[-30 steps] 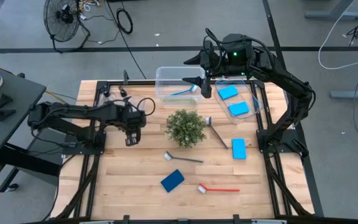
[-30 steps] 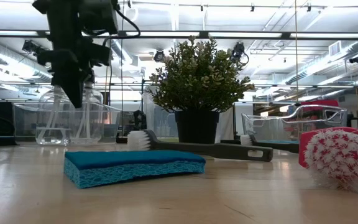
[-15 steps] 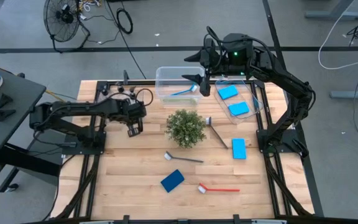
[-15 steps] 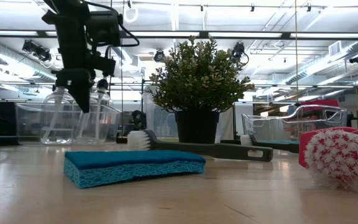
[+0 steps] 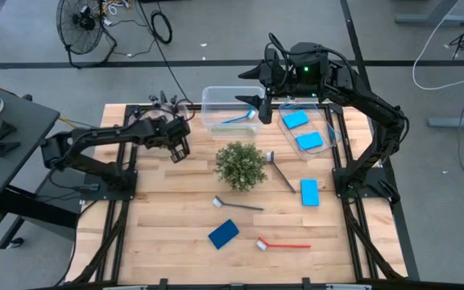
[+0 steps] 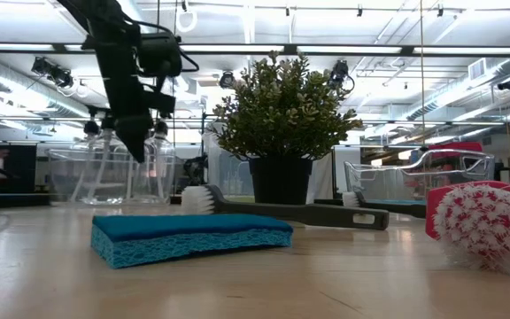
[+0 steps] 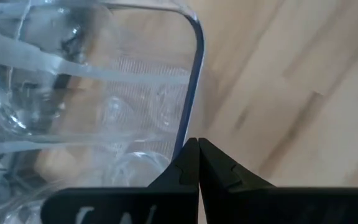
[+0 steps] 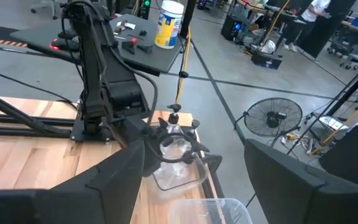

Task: Pick & Place Kitchen Sink Supplies
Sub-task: Adjust the left transparent bin, then put the gray dish brush into the white bin

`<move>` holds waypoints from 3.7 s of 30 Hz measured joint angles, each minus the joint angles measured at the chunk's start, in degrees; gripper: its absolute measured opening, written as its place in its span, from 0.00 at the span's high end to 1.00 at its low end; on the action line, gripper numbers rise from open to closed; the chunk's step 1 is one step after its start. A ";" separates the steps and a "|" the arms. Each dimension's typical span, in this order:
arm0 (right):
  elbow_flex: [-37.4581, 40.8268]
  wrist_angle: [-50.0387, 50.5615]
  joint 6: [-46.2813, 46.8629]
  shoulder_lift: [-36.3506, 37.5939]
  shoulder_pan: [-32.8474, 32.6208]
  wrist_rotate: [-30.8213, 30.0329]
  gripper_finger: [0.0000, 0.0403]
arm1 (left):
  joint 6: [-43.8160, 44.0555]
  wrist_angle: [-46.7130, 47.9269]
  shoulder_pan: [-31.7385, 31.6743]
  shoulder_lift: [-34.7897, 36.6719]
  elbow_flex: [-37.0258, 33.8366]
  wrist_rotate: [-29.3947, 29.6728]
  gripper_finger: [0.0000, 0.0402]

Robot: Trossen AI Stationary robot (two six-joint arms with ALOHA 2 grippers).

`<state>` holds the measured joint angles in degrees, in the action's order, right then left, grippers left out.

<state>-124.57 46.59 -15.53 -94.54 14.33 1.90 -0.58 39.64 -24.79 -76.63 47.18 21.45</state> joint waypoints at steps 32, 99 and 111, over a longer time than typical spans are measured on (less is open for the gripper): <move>0.00 0.11 0.00 0.00 -0.02 -2.94 0.31 | 1.38 -4.18 -5.33 -4.04 0.58 2.66 1.00; 19.96 43.06 24.73 7.38 -13.05 -1.37 0.31 | 8.82 10.27 17.96 -3.53 34.11 -24.36 0.57; 38.89 35.01 40.29 8.70 -18.09 -6.01 0.31 | 10.41 9.65 17.90 -3.53 34.11 -27.23 0.29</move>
<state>-85.68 81.60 24.76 -85.84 -3.77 -4.11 9.83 49.29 -6.90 -80.16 81.30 -5.79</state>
